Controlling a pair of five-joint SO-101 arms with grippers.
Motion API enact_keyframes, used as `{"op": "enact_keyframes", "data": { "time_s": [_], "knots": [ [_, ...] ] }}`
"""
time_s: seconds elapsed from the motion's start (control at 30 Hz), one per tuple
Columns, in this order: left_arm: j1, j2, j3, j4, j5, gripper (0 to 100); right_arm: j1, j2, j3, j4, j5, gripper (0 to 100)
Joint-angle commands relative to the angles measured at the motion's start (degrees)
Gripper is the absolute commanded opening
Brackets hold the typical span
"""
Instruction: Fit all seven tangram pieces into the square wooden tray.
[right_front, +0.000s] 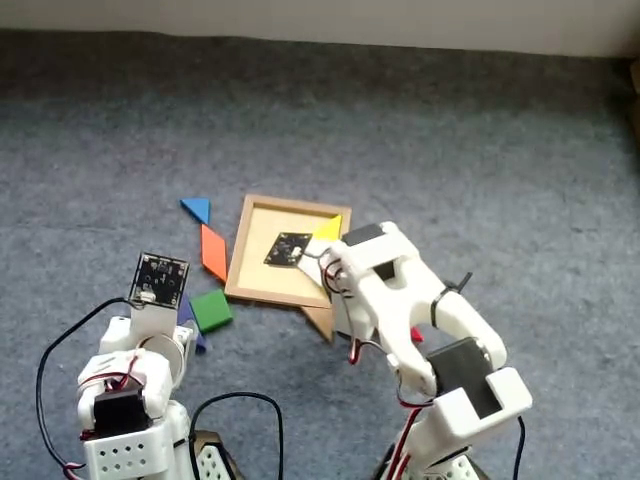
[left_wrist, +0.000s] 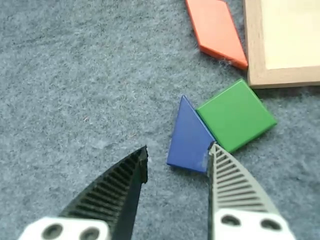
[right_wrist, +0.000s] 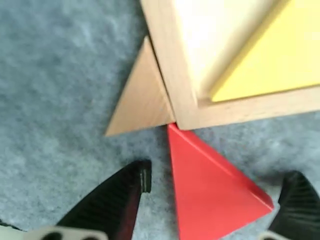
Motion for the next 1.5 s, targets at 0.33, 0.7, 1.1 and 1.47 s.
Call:
{"op": "enact_keyframes", "data": {
  "time_s": [0.33,0.7,1.1,1.47],
  "knots": [
    [-0.84,-0.04,-0.40,-0.88,-0.35,21,6.02,2.51,-2.77,-0.57,0.26,37.6],
    [-0.84,-0.04,-0.40,-0.88,-0.35,21,8.66,2.51,-2.42,-0.22,0.53,37.6],
    [-0.84,-0.04,-0.40,-0.88,-0.35,21,11.65,2.42,-2.51,-0.04,0.44,37.5],
    [-0.75,-0.04,-0.40,-0.88,-0.35,21,11.38,2.42,-2.33,-0.04,0.62,33.4]
  ]
}}
